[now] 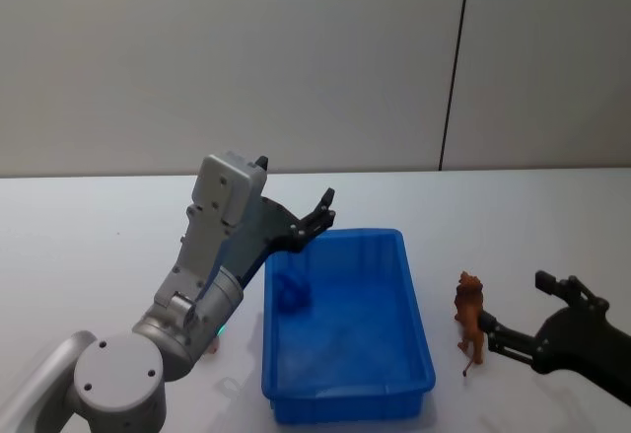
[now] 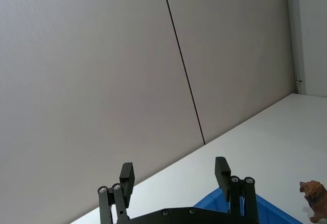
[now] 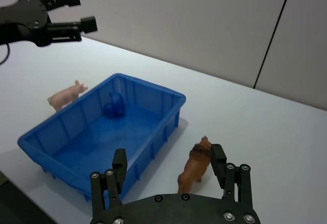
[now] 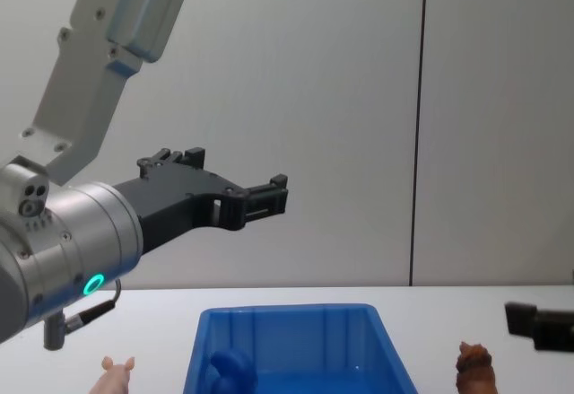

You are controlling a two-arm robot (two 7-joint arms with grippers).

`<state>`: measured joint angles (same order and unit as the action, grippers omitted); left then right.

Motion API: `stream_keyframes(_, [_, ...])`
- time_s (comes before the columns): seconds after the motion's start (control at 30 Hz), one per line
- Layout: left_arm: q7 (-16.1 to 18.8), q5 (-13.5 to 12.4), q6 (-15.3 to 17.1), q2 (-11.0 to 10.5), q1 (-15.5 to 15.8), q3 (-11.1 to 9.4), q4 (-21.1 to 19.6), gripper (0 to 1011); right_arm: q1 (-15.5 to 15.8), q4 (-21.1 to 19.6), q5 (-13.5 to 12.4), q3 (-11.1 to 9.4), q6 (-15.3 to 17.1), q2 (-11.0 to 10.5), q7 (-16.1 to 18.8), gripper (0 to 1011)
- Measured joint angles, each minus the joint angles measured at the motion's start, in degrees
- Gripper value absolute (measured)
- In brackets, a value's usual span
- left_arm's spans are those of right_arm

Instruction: Pick up the two dolls from the table and place them into the box.

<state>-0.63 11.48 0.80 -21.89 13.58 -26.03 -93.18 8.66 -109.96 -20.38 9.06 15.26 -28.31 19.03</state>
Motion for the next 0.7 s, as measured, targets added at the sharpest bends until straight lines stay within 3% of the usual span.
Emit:
stream_keyframes(0.23, [0.0,0.0,0.0,0.0,0.0,0.0,0.0,1001,0.6,0.1,1.5,0.7,1.0,0.9,-2.6,1001])
stream_keyframes(0.7, [0.0,0.0,0.0,0.0,0.0,0.0,0.0,1001,-3.8,6.3,5.2,3.3,2.7,6.7,-5.6,1001])
